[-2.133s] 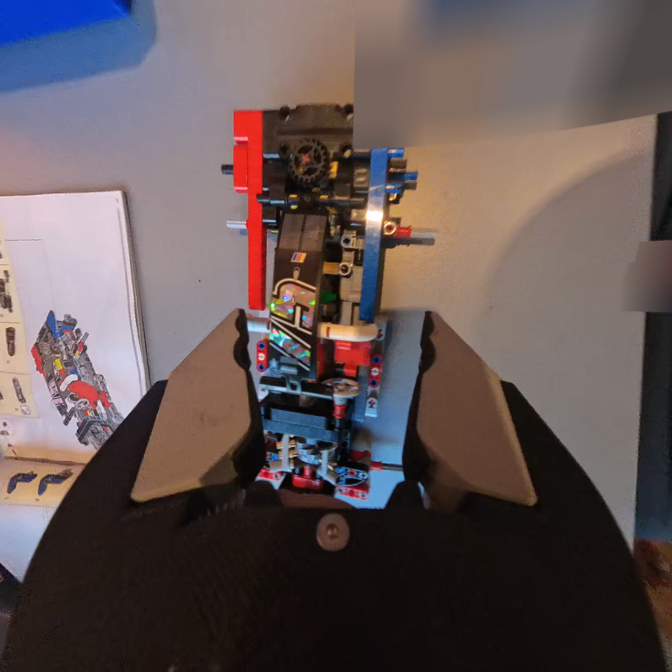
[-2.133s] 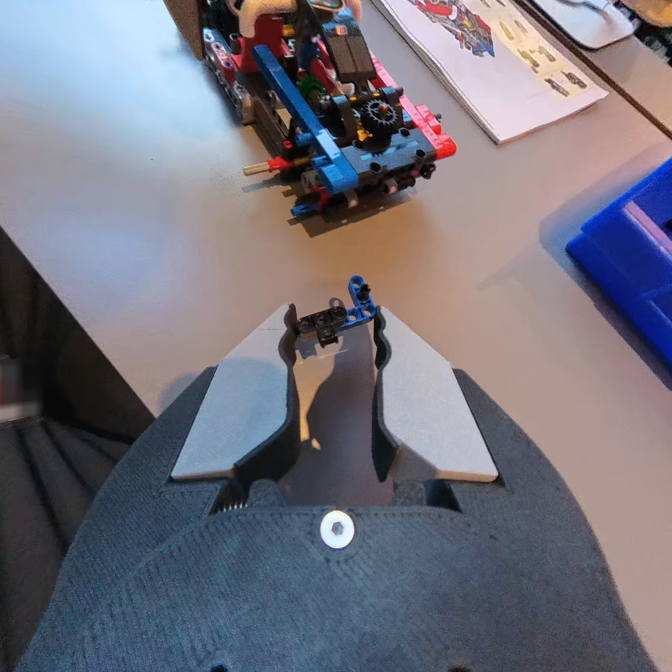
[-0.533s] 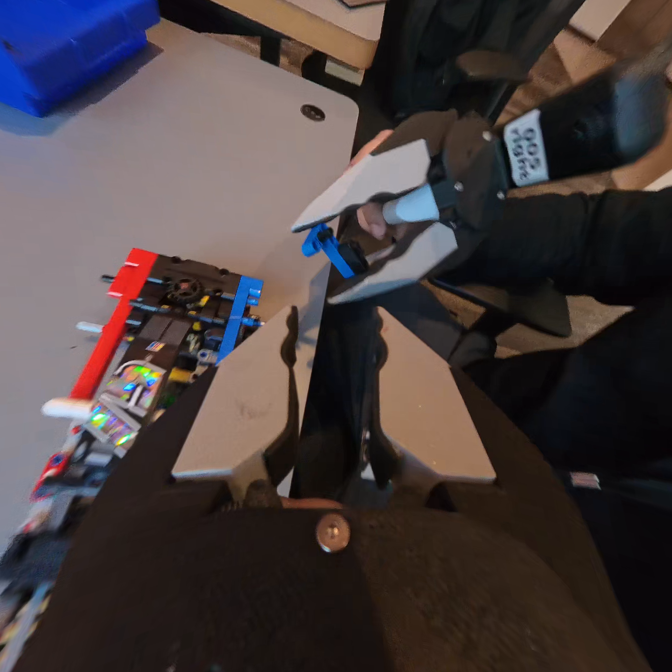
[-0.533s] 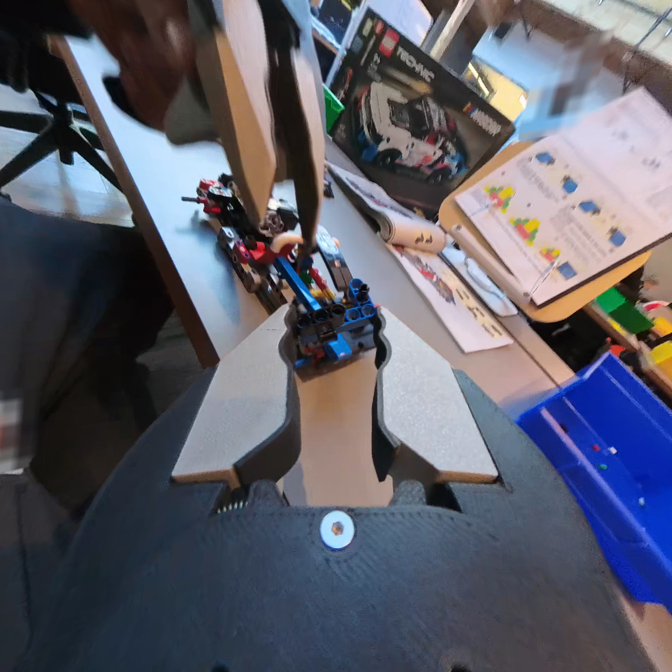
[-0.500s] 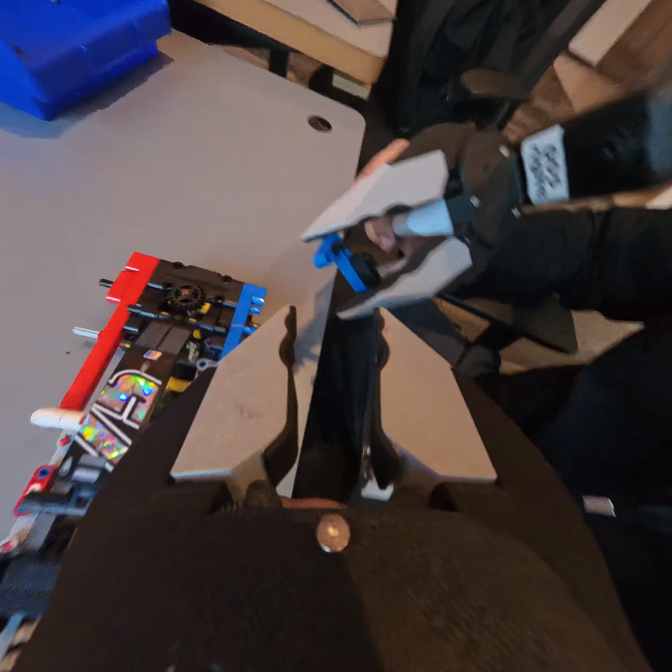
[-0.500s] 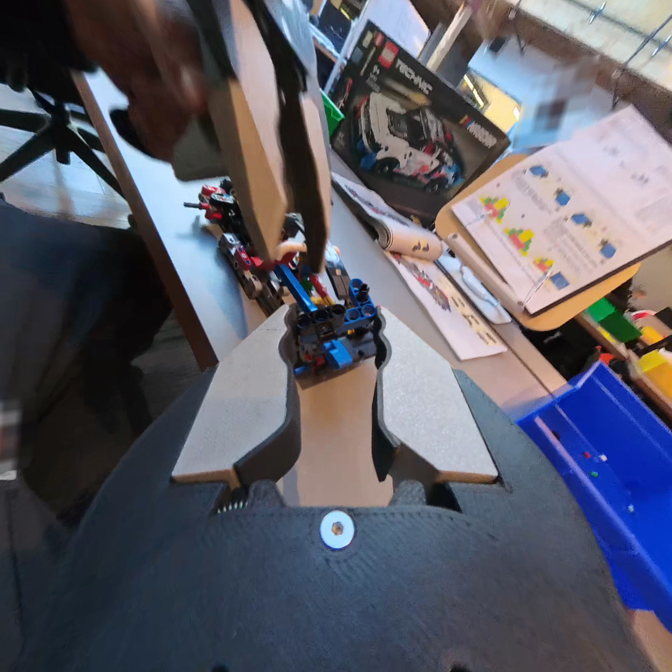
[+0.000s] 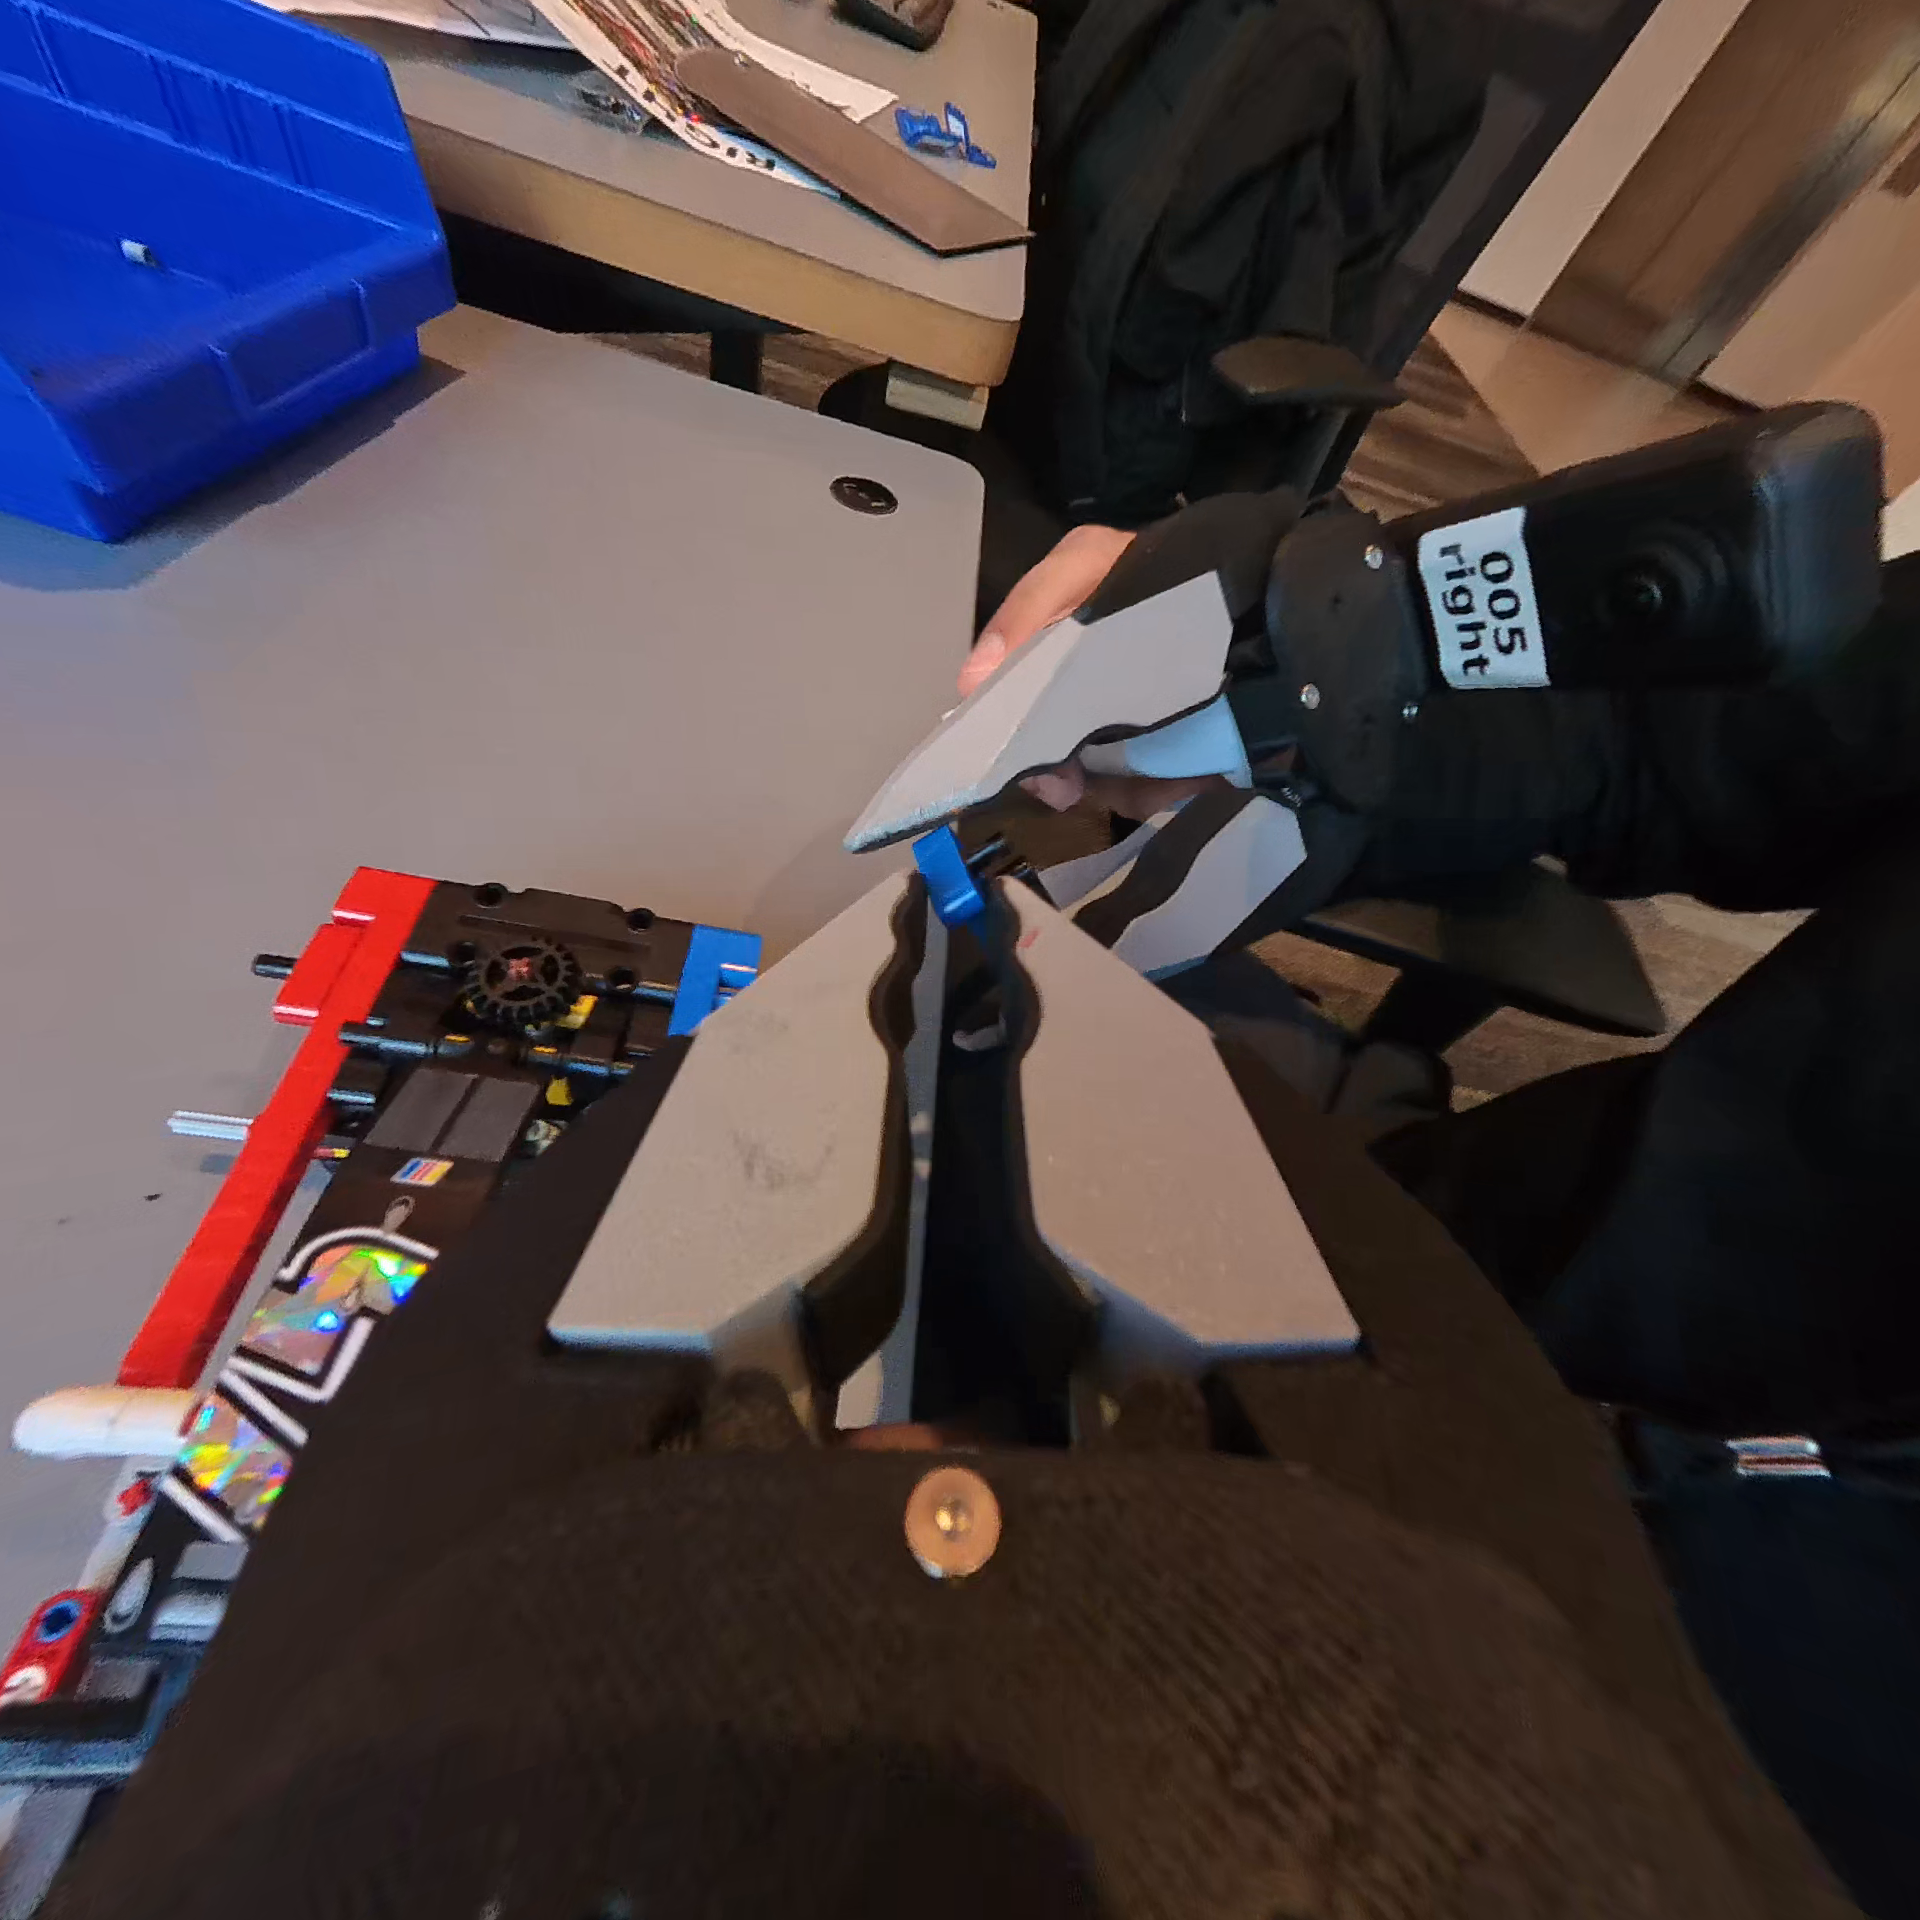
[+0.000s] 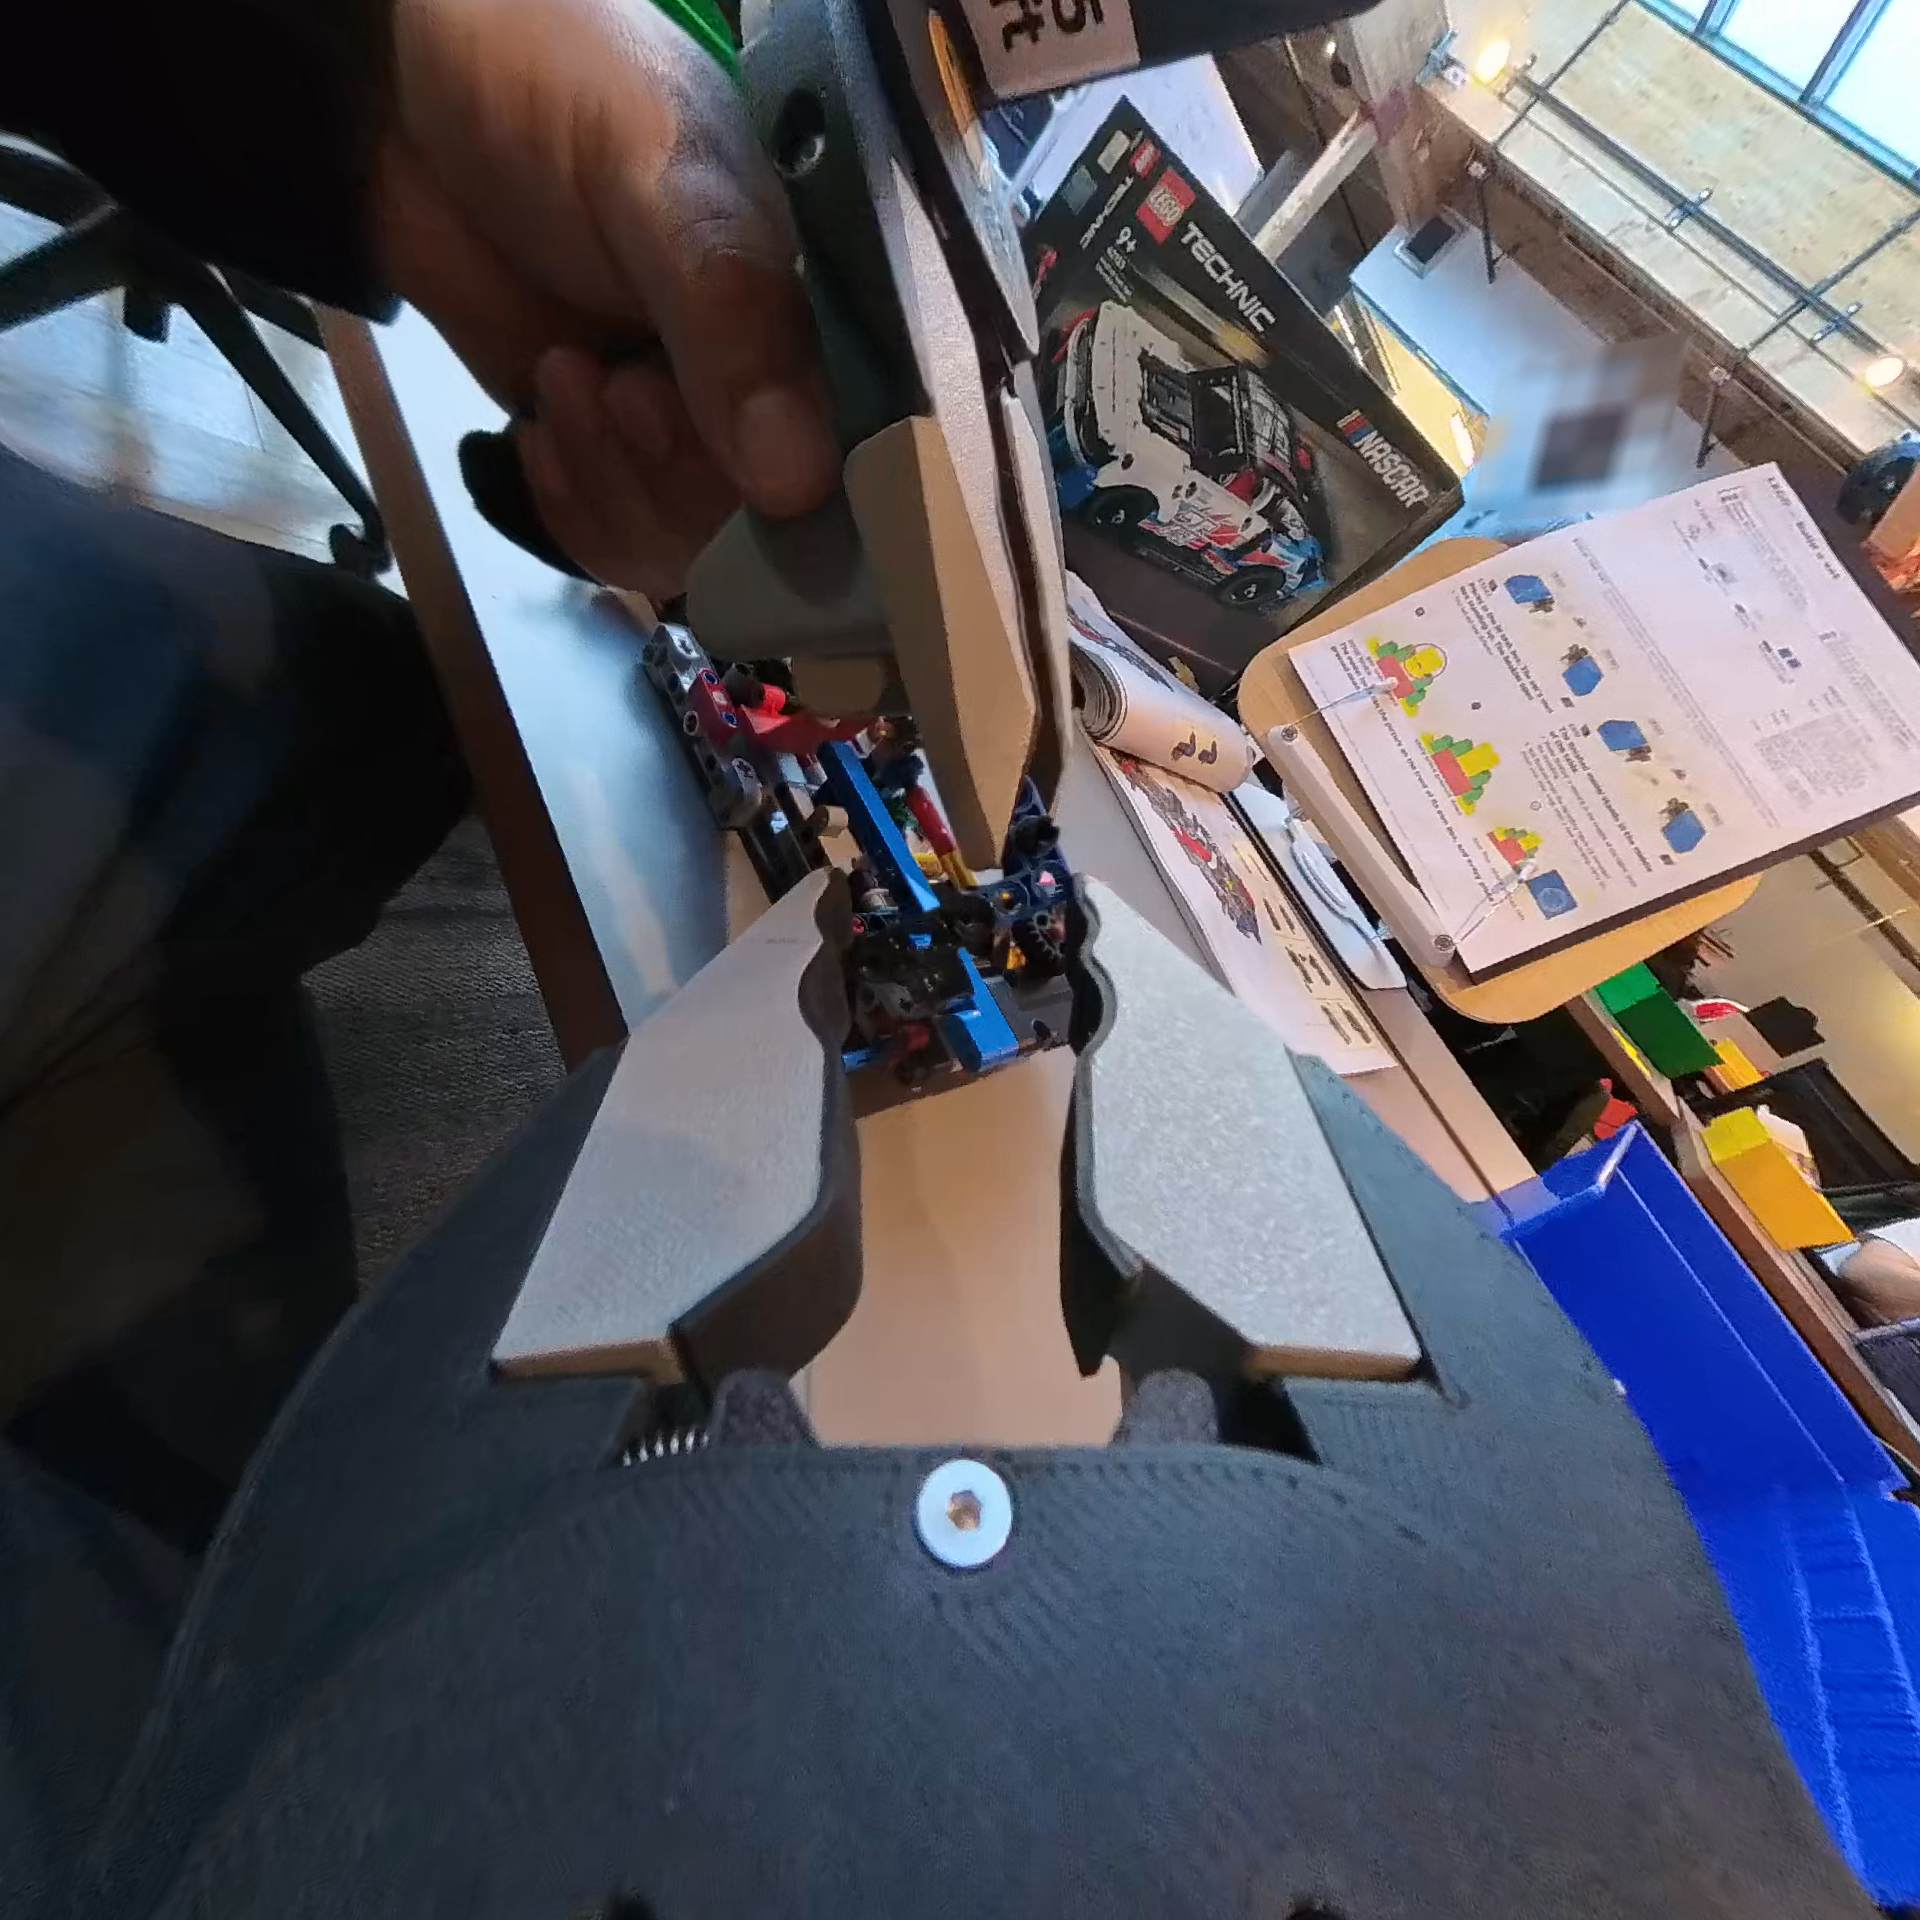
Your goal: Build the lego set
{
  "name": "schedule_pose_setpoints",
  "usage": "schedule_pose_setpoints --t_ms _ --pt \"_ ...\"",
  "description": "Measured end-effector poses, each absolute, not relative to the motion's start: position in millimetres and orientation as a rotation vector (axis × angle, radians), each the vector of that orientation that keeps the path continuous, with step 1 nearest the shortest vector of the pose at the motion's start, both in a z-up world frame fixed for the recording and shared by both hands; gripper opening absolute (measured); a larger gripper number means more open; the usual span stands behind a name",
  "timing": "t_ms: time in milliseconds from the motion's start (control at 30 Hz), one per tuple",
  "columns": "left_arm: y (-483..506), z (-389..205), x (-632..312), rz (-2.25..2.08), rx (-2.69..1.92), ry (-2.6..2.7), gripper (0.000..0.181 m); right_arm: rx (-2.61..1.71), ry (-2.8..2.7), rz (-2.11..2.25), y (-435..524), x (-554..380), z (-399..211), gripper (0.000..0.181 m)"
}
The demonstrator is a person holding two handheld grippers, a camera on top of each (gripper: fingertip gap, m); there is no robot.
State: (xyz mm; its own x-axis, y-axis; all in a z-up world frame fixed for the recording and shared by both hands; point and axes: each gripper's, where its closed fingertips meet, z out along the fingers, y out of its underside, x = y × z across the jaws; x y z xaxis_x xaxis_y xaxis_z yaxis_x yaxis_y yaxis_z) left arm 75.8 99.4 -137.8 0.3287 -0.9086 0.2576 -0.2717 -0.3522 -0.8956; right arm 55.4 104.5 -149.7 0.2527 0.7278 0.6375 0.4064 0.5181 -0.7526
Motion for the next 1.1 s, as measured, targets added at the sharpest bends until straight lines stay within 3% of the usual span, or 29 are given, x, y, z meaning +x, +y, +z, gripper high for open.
schedule_pose_setpoints --t_ms 200,300,367,600,933,1033,1100 --pt "115 -142 71 -0.734 -1.69 1.135 0.007 -1.217 -1.365 0.487 106 64 -157 0.038" --pt "111 -146 73 -0.608 -1.596 1.218 0.006 -1.327 -1.318 0.671 108 76 -152 0.018" --pt "109 -150 76 -0.567 -1.545 1.256 0.006 -1.348 -1.305 0.751 109 76 -143 0.016" --pt "91 -148 79 -0.659 -1.402 1.337 0.006 -1.295 -1.545 0.821 95 70 -151 0.005" --pt "90 -152 76 -0.784 -1.519 1.207 0.006 -1.311 -1.591 0.968 90 68 -155 0.004" --pt "100 -151 61 -0.703 -1.619 1.121 0.024 -1.348 -1.578 0.906 104 73 -166 0.004" --pt "94 -155 55 -0.69 -1.666 1.16 0.024 -1.362 -1.573 0.927 109 74 -171 0.004"
